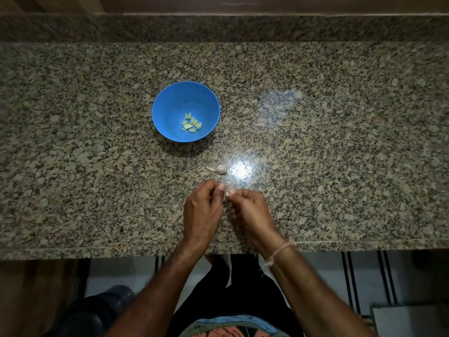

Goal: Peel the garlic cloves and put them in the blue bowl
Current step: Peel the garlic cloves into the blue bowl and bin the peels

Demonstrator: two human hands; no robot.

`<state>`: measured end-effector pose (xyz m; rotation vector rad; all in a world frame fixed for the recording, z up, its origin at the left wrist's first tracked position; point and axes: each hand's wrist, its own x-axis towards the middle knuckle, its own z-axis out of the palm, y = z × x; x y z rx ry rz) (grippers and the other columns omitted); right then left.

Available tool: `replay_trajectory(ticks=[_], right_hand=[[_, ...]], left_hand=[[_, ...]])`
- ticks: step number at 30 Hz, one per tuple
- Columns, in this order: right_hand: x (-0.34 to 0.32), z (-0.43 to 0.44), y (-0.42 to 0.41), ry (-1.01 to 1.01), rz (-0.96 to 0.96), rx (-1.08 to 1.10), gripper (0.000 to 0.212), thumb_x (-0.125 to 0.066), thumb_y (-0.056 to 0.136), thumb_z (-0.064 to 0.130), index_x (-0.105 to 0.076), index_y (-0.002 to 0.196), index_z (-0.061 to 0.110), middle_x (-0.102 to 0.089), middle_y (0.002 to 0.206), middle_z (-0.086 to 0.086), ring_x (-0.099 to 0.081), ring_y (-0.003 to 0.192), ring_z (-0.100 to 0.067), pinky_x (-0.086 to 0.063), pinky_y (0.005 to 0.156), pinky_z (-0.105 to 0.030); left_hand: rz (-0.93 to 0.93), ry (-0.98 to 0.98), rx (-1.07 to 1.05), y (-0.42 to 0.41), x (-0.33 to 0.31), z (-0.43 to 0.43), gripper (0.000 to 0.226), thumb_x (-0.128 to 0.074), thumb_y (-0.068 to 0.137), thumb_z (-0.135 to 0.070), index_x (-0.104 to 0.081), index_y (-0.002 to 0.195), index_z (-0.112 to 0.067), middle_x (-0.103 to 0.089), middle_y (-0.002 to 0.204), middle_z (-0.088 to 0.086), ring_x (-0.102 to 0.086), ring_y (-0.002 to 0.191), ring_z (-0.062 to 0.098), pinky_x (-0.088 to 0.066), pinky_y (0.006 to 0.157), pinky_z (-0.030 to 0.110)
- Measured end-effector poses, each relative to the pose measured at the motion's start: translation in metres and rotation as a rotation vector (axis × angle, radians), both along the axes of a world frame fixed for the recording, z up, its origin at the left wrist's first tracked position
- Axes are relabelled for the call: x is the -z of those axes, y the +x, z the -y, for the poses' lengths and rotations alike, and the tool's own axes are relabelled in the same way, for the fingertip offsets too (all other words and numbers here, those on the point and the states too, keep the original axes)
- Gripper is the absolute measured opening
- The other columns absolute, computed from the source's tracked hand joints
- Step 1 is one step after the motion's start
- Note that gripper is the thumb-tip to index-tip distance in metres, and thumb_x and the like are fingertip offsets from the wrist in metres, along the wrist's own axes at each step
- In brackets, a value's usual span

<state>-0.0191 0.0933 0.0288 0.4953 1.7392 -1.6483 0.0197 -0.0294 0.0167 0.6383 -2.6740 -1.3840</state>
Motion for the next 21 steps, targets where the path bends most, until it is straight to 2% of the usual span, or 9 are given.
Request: replay_trajectory(ticks=[2, 3, 5, 7, 12, 14, 16, 18, 21], right_hand=[[0.000, -0.001, 0.003, 0.185, -0.241, -0.118, 0.026, -0.060, 0.105, 0.028, -0.059, 0.083, 0.014, -0.056, 0.074, -0.001, -0.050, 0.064, -0.013, -0.049, 0.062, -0.027], [0.000, 0.000, 0.004, 0.179, -0.257, -0.119, 0.027, -0.060, 0.105, 0.028, -0.058, 0.083, 0.014, -0.055, 0.073, 0.000, -0.049, 0.064, -0.013, -0.048, 0.062, -0.027], [-0.001, 0.000, 0.003, 0.052, -0.148, -0.048, 0.025, -0.059, 0.105, 0.024, -0.059, 0.084, 0.013, -0.055, 0.069, 0.002, -0.048, 0.061, -0.012, -0.045, 0.057, -0.026], [-0.003, -0.001, 0.002, -0.097, -0.014, 0.047, 0.021, -0.059, 0.105, 0.019, -0.062, 0.086, 0.011, -0.058, 0.069, 0.002, -0.050, 0.060, -0.010, -0.044, 0.056, -0.023], [0.005, -0.005, 0.000, -0.212, 0.061, 0.148, 0.015, -0.058, 0.105, 0.014, -0.065, 0.096, 0.004, -0.065, 0.077, -0.004, -0.057, 0.065, -0.011, -0.050, 0.059, -0.019], [0.008, -0.005, 0.000, -0.190, 0.031, 0.154, 0.019, -0.059, 0.106, 0.017, -0.066, 0.099, 0.001, -0.067, 0.079, -0.007, -0.059, 0.067, -0.012, -0.051, 0.061, -0.020], [0.010, -0.005, 0.001, -0.152, 0.001, 0.151, 0.023, -0.060, 0.106, 0.020, -0.067, 0.099, -0.001, -0.065, 0.079, -0.009, -0.058, 0.067, -0.013, -0.051, 0.062, -0.021], [0.012, -0.006, 0.001, -0.137, -0.012, 0.148, 0.024, -0.061, 0.106, 0.021, -0.067, 0.098, -0.001, -0.063, 0.080, -0.011, -0.056, 0.068, -0.014, -0.050, 0.062, -0.022], [0.013, -0.006, 0.001, -0.135, -0.023, 0.145, 0.024, -0.059, 0.106, 0.022, -0.067, 0.096, 0.002, -0.062, 0.082, -0.012, -0.055, 0.067, -0.014, -0.049, 0.062, -0.022]], left_hand=[[0.055, 0.010, -0.002, -0.001, -0.002, 0.000, 0.035, -0.050, 0.109, -0.038, -0.057, 0.081, -0.018, -0.046, 0.064, -0.009, -0.038, 0.058, 0.007, -0.030, 0.054, 0.029], [0.085, 0.037, -0.011, -0.001, -0.003, -0.001, 0.036, -0.049, 0.110, -0.038, -0.055, 0.078, -0.020, -0.044, 0.062, -0.009, -0.036, 0.056, 0.005, -0.027, 0.053, 0.026], [0.121, 0.119, -0.046, -0.003, -0.004, -0.003, 0.037, -0.049, 0.109, -0.038, -0.054, 0.076, -0.023, -0.046, 0.063, -0.009, -0.036, 0.055, 0.003, -0.028, 0.051, 0.021], [0.132, 0.225, -0.081, -0.003, -0.002, -0.004, 0.032, -0.052, 0.108, -0.037, -0.061, 0.082, -0.021, -0.056, 0.068, -0.007, -0.046, 0.059, 0.002, -0.035, 0.053, 0.015], [0.145, 0.498, -0.160, -0.001, 0.003, -0.006, 0.019, -0.060, 0.105, -0.030, -0.070, 0.095, -0.017, -0.072, 0.084, 0.000, -0.066, 0.076, 0.011, -0.056, 0.069, 0.032], [0.144, 0.633, -0.201, 0.000, 0.002, -0.007, 0.012, -0.062, 0.104, -0.017, -0.071, 0.101, -0.011, -0.075, 0.089, 0.007, -0.070, 0.081, 0.014, -0.059, 0.071, 0.030], [0.163, 0.708, -0.229, 0.000, 0.002, -0.007, 0.008, -0.063, 0.102, -0.008, -0.071, 0.106, -0.008, -0.077, 0.096, 0.013, -0.073, 0.087, 0.021, -0.062, 0.080, 0.038], [0.181, 0.744, -0.234, 0.000, 0.003, -0.006, 0.010, -0.066, 0.100, -0.006, -0.071, 0.108, -0.008, -0.077, 0.101, 0.015, -0.073, 0.093, 0.025, -0.060, 0.089, 0.045], [0.199, 0.767, -0.255, 0.000, 0.005, -0.005, 0.011, -0.067, 0.100, -0.007, -0.072, 0.108, -0.011, -0.077, 0.101, 0.014, -0.073, 0.093, 0.023, -0.059, 0.090, 0.045]])
